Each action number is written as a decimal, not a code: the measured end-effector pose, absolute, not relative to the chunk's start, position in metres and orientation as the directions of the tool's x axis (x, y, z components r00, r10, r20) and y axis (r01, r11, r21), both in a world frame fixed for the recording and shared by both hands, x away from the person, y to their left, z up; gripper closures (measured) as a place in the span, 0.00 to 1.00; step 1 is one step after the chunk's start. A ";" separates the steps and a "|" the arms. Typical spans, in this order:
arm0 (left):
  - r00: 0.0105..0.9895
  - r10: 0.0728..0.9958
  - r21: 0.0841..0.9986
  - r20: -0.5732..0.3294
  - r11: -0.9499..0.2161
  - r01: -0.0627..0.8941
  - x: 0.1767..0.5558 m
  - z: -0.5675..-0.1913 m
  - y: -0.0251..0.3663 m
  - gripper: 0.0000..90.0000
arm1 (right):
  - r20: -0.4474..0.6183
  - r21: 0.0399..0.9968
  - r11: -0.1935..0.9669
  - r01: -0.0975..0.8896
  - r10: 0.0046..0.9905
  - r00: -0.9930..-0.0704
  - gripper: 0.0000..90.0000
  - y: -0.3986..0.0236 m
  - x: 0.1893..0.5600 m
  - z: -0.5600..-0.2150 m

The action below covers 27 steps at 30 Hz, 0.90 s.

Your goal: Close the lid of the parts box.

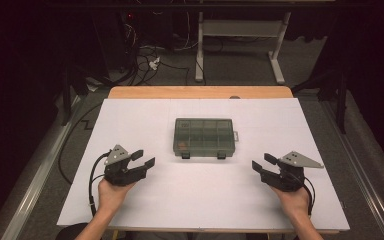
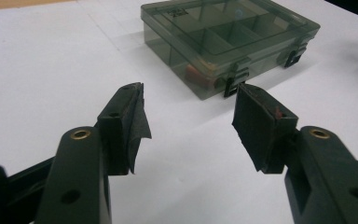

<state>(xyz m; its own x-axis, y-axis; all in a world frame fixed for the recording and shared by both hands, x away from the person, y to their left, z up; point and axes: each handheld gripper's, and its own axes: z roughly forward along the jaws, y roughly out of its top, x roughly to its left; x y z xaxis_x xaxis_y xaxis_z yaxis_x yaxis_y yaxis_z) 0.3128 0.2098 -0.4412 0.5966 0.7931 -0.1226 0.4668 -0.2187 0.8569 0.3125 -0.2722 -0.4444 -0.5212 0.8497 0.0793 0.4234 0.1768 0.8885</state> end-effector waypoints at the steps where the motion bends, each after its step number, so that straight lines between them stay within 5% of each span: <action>1: 0.593 0.796 0.858 -0.120 -0.217 0.465 0.310 -0.442 0.212 0.48 | 0.086 0.892 0.166 0.421 0.851 -0.517 0.45 -0.275 0.309 -0.446; 27: 0.533 0.837 0.860 -0.119 -0.182 0.477 0.291 -0.460 0.243 0.43 | 0.110 0.917 0.072 0.393 0.901 -0.420 0.37 -0.320 0.276 -0.464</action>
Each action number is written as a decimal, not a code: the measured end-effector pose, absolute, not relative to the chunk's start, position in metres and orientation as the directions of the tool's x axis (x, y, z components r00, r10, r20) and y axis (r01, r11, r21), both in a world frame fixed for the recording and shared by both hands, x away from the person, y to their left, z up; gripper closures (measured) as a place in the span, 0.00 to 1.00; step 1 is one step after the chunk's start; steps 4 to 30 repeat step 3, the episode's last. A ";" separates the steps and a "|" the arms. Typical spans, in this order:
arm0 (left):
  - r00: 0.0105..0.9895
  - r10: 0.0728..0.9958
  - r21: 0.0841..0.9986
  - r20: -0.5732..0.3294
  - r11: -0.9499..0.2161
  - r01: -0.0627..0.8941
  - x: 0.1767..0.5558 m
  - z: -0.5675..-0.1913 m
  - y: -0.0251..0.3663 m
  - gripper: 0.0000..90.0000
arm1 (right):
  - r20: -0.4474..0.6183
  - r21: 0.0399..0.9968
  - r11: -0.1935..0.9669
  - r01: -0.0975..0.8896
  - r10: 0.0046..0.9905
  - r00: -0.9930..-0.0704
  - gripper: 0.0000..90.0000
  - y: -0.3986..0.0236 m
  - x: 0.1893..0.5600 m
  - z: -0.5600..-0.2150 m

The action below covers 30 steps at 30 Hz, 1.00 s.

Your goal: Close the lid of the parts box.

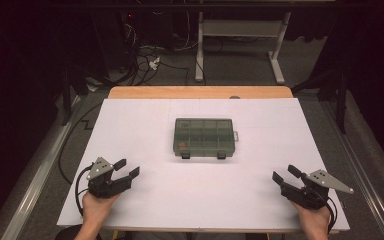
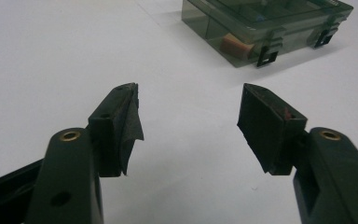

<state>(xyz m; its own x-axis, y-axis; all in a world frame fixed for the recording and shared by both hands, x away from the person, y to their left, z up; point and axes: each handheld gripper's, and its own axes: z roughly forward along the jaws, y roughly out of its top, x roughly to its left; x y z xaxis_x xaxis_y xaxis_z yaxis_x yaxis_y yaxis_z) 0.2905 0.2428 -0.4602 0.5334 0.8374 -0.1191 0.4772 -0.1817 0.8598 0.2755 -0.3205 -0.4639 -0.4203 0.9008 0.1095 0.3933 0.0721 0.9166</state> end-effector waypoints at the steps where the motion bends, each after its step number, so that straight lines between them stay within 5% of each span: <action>1: 0.532 0.839 0.861 -0.118 -0.181 0.476 0.291 -0.460 0.243 0.43 | 0.105 0.918 0.078 0.388 0.898 -0.427 0.36 -0.320 0.275 -0.463; 30: 0.522 0.844 0.864 -0.125 -0.166 0.475 0.293 -0.460 0.243 0.43 | 0.105 0.919 0.077 0.387 0.898 -0.428 0.36 -0.320 0.276 -0.463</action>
